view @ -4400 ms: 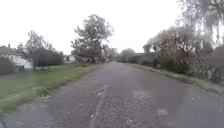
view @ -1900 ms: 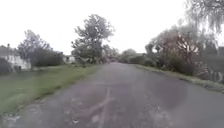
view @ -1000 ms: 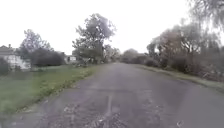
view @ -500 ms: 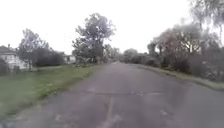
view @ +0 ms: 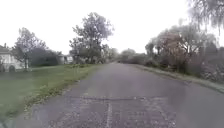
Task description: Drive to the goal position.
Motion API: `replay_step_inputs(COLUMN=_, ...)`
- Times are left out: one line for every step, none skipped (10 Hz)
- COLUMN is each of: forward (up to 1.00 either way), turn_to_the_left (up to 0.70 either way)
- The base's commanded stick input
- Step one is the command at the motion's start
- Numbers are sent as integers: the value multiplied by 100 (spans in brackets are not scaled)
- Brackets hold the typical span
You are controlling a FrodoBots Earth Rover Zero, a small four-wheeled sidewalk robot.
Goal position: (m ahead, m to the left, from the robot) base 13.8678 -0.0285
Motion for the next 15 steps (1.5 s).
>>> replay_step_inputs(forward=0, turn_to_the_left=0)
replay_step_inputs(forward=0, turn_to_the_left=0)
replay_step_inputs(forward=0, turn_to_the_left=0)
replay_step_inputs(forward=0, turn_to_the_left=0)
replay_step_inputs(forward=0, turn_to_the_left=0)
replay_step_inputs(forward=0, turn_to_the_left=0)
replay_step_inputs(forward=0, turn_to_the_left=0)
replay_step_inputs(forward=0, turn_to_the_left=0)
replay_step_inputs(forward=0, turn_to_the_left=0)
replay_step_inputs(forward=12, turn_to_the_left=0)
replay_step_inputs(forward=36, turn_to_the_left=0)
replay_step_inputs(forward=60, turn_to_the_left=0)
replay_step_inputs(forward=70, turn_to_the_left=0)
replay_step_inputs(forward=70, turn_to_the_left=0)
replay_step_inputs(forward=70, turn_to_the_left=0)
